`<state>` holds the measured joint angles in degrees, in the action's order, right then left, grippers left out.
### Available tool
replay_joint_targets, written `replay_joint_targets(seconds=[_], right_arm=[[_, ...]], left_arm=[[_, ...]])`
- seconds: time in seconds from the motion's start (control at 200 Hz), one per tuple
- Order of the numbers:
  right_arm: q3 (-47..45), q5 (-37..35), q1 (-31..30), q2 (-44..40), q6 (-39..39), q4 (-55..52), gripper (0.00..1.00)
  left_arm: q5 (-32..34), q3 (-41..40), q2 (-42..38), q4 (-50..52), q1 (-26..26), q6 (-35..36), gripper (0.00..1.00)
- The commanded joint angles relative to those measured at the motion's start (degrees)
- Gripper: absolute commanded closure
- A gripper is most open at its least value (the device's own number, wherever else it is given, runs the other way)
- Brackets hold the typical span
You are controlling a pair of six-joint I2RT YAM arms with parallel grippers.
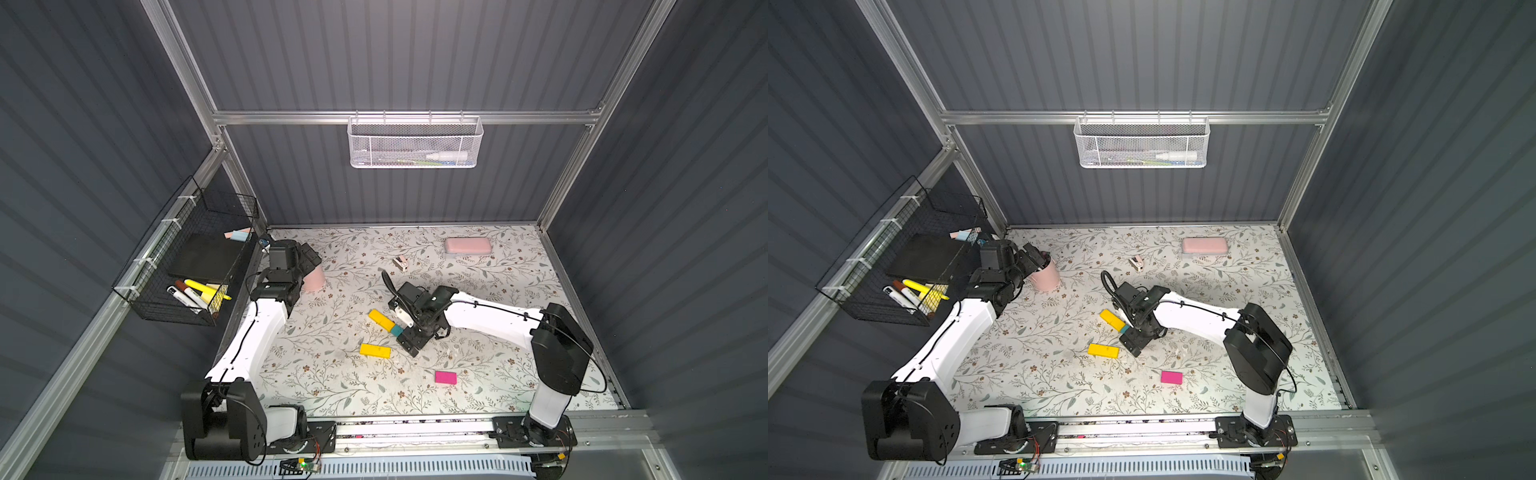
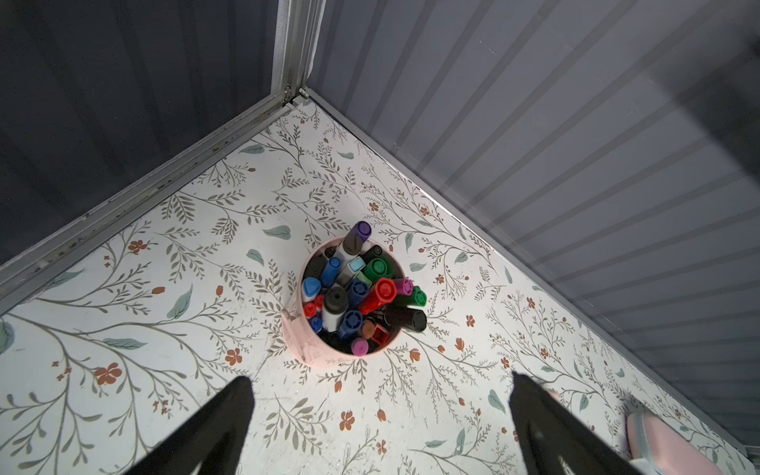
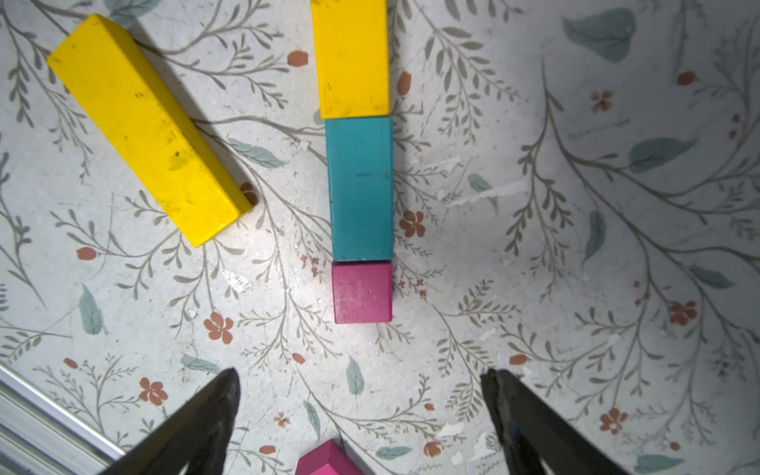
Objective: Assemble the letter v with building blocks
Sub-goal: Assemble the building block at the center of the board, then pick up the building block from the center of the board.
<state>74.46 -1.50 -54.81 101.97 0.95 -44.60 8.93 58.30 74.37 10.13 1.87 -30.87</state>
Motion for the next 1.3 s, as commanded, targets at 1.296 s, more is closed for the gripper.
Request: replay_joint_targets(seconds=[1.296], right_arm=[[-32.24, 9.1, 50.11, -37.04, 36.6, 10.26, 0.01]], left_arm=[[-15.83, 27.22, 26.79, 37.55, 62.58, 43.42, 0.02]])
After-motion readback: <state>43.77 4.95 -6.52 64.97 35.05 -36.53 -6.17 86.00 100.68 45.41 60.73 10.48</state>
